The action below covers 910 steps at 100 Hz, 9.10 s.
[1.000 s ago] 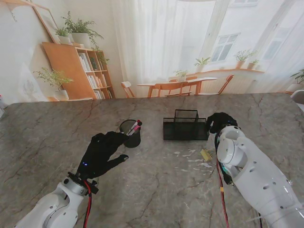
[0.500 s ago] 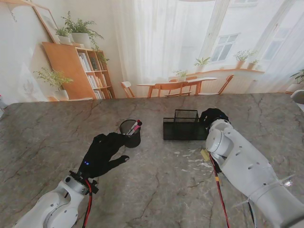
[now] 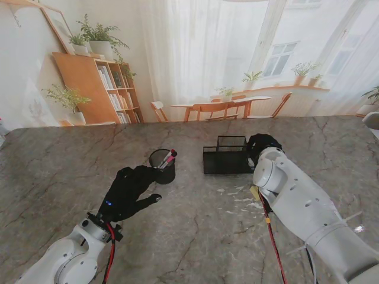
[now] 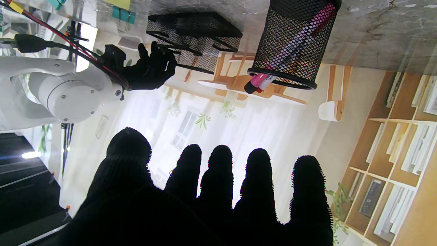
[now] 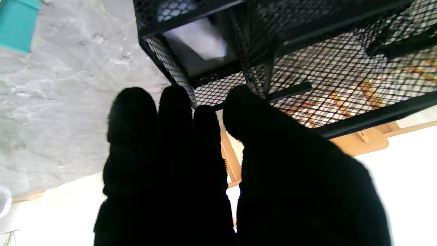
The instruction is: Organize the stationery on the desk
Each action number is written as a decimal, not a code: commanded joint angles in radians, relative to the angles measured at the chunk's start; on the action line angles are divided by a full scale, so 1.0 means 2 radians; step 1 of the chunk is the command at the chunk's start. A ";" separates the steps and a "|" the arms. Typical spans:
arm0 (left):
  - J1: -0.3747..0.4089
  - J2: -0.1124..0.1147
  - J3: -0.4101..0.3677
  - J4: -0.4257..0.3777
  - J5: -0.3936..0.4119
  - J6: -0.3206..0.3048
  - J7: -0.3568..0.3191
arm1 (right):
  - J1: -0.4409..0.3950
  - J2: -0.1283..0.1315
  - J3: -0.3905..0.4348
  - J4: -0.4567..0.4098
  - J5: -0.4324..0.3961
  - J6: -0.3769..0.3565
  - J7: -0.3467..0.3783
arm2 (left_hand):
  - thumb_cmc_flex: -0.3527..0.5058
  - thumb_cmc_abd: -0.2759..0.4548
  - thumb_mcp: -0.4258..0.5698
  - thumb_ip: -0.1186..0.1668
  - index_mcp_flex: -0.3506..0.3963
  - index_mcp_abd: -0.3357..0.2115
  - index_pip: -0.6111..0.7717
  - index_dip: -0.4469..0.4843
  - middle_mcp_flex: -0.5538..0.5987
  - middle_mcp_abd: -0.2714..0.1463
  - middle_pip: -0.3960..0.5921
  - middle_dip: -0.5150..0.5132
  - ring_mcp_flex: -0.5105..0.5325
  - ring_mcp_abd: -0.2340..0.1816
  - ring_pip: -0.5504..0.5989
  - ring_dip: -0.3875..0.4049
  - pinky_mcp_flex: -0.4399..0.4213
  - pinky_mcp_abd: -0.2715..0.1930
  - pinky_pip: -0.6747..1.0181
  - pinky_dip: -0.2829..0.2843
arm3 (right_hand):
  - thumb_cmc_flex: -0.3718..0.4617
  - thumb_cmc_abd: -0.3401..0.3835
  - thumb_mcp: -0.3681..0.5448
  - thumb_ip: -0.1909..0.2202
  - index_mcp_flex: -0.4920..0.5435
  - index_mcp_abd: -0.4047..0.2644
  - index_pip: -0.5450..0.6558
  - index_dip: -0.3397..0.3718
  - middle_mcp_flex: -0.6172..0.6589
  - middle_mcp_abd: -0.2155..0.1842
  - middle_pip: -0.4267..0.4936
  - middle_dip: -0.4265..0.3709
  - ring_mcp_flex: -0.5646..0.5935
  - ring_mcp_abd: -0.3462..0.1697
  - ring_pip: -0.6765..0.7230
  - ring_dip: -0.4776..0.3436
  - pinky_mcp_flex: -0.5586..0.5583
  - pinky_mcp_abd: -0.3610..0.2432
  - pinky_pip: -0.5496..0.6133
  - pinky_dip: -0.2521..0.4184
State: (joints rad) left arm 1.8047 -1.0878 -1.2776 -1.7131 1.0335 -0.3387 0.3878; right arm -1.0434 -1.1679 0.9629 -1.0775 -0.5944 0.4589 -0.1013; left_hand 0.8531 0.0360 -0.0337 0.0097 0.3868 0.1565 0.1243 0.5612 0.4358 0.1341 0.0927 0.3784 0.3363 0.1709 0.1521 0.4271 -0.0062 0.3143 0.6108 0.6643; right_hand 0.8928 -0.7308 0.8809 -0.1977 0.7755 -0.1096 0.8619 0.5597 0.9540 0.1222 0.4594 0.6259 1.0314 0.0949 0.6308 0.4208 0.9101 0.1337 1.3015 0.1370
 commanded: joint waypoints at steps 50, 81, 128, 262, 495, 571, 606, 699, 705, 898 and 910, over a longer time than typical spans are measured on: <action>0.001 0.000 0.002 0.004 0.000 -0.004 0.004 | -0.039 0.014 0.035 -0.067 -0.034 -0.003 0.030 | 0.004 0.040 -0.008 -0.034 0.012 -0.009 0.007 0.004 0.003 -0.009 0.000 0.005 0.008 -0.013 0.003 0.002 -0.004 0.002 0.001 0.009 | -0.065 0.026 -0.018 0.038 -0.045 0.037 -0.122 0.048 -0.069 0.021 0.063 -0.034 -0.024 0.010 0.120 0.037 0.027 0.015 0.139 0.086; 0.003 -0.001 0.001 0.004 -0.001 -0.008 0.013 | -0.128 0.037 0.117 -0.176 -0.098 -0.079 0.068 | 0.003 0.041 -0.008 -0.034 0.012 -0.009 0.007 0.005 0.003 -0.009 0.001 0.005 0.008 -0.013 0.003 0.002 -0.004 0.002 0.001 0.009 | -0.082 0.036 -0.051 0.034 -0.049 0.037 -0.101 0.067 -0.076 0.025 0.102 -0.003 -0.056 -0.006 0.186 0.055 -0.040 0.041 0.139 0.120; 0.007 -0.003 0.000 0.003 -0.002 -0.015 0.026 | -0.299 0.071 0.261 -0.290 -0.217 -0.323 0.161 | 0.003 0.041 -0.008 -0.034 0.013 -0.010 0.007 0.005 0.004 -0.010 0.001 0.005 0.010 -0.013 0.004 0.002 -0.003 0.002 0.001 0.010 | -0.157 0.140 -0.171 0.073 -0.129 0.053 -0.232 0.110 -0.176 0.037 -0.037 -0.030 -0.234 0.046 -0.014 0.022 -0.364 0.113 -0.021 0.160; 0.009 -0.003 0.004 -0.002 -0.002 -0.016 0.024 | -0.409 0.079 0.300 -0.271 -0.351 -0.324 0.127 | 0.005 0.041 -0.007 -0.034 0.016 -0.009 0.008 0.006 0.005 -0.009 0.001 0.005 0.012 -0.011 0.005 0.003 -0.002 0.002 0.000 0.010 | -0.101 0.093 -0.200 0.077 -0.114 0.074 -0.221 0.116 -0.108 0.052 0.015 0.022 -0.073 0.021 0.081 0.034 -0.072 0.000 0.052 0.124; 0.003 -0.001 0.004 0.001 -0.002 -0.013 0.005 | -0.035 0.032 0.075 -0.111 -0.039 -0.202 0.075 | 0.008 0.044 -0.008 -0.034 0.019 -0.009 0.010 0.007 0.005 -0.010 0.001 0.005 0.013 -0.012 0.005 0.004 -0.002 0.001 0.002 0.009 | 0.056 0.100 -0.028 -0.023 0.022 -0.035 0.021 -0.012 0.056 -0.033 0.021 0.022 0.062 -0.039 -0.010 0.010 0.063 -0.102 0.006 0.022; -0.008 0.002 0.001 0.014 0.002 -0.029 -0.002 | 0.175 -0.021 -0.123 0.167 0.041 -0.297 0.015 | 0.008 0.045 -0.008 -0.034 0.022 -0.009 0.011 0.007 0.007 -0.009 0.001 0.005 0.016 -0.011 0.006 0.004 -0.002 0.002 0.002 0.010 | 0.063 0.111 -0.039 -0.022 0.011 -0.039 0.026 -0.006 0.037 -0.037 0.037 0.015 0.041 -0.039 -0.009 0.009 0.053 -0.100 -0.013 0.019; -0.011 0.002 0.001 0.016 0.001 -0.037 0.001 | 0.192 -0.032 -0.154 0.204 0.051 -0.325 0.007 | 0.007 0.045 -0.008 -0.034 0.023 -0.009 0.011 0.007 0.009 -0.008 0.001 0.005 0.017 -0.010 0.006 0.004 -0.002 0.002 0.001 0.010 | 0.079 0.116 -0.061 -0.017 0.004 -0.025 0.020 -0.015 0.027 -0.030 0.038 0.005 0.026 -0.030 -0.004 0.003 0.044 -0.087 -0.022 0.013; -0.014 0.001 0.007 0.019 -0.001 -0.043 0.003 | 0.141 0.004 -0.119 0.128 -0.002 -0.280 0.042 | 0.007 0.046 -0.008 -0.035 0.024 -0.009 0.012 0.008 0.010 -0.009 0.002 0.005 0.018 -0.010 0.006 0.004 -0.002 0.002 0.000 0.010 | 0.080 0.105 -0.079 -0.006 -0.018 -0.016 0.012 -0.017 0.009 -0.021 0.033 0.000 0.003 -0.019 -0.004 -0.009 0.025 -0.071 -0.026 0.003; -0.014 0.001 0.007 0.020 -0.001 -0.043 0.004 | 0.139 0.004 -0.117 0.125 -0.002 -0.277 0.043 | 0.007 0.047 -0.008 -0.035 0.024 -0.009 0.012 0.008 0.010 -0.009 0.001 0.005 0.018 -0.011 0.006 0.004 -0.002 0.002 0.000 0.010 | 0.074 0.099 -0.080 -0.003 -0.029 -0.010 0.012 -0.020 0.001 -0.016 0.031 0.001 -0.004 -0.016 -0.003 -0.009 0.019 -0.066 -0.026 0.001; -0.013 -0.001 0.012 0.018 -0.008 -0.052 0.010 | -0.174 0.081 0.228 -0.255 -0.142 -0.332 0.259 | 0.005 0.051 -0.008 -0.035 0.026 -0.010 0.012 0.009 0.011 -0.009 0.002 0.005 0.019 -0.010 0.006 0.005 -0.002 0.003 -0.001 0.010 | -0.258 0.245 -0.230 0.074 -0.304 0.059 -0.368 0.058 -0.338 0.017 -0.192 -0.105 -0.388 0.032 -0.266 -0.042 -0.509 0.055 -0.190 0.064; -0.013 -0.001 0.014 0.016 -0.008 -0.053 0.013 | -0.206 0.084 0.250 -0.262 -0.150 -0.354 0.266 | 0.005 0.051 -0.008 -0.035 0.026 -0.010 0.012 0.009 0.011 -0.009 0.002 0.005 0.019 -0.011 0.006 0.005 -0.002 0.002 -0.001 0.010 | -0.260 0.234 -0.218 0.073 -0.308 0.060 -0.367 0.074 -0.338 0.020 -0.187 -0.092 -0.370 0.031 -0.278 -0.016 -0.482 0.058 -0.182 0.110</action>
State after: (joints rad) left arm 1.7736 -1.0856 -1.2555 -1.6759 1.0209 -0.4394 0.4080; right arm -1.4233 -1.0137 1.4598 -1.6143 -0.8894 -0.2377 0.4226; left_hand 0.8529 0.0783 -0.0396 0.0099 0.4200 0.1565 0.1375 0.5664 0.4459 0.1333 0.0951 0.3789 0.3484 0.1698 0.1588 0.4355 -0.0062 0.3143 0.6114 0.6643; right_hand 0.4045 -0.2460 0.4263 -0.0738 0.1817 -0.0007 0.1433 0.6831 0.2961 0.1540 0.1027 0.4309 0.2770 0.1711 0.1004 0.3570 -0.0685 0.2655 0.9343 0.3034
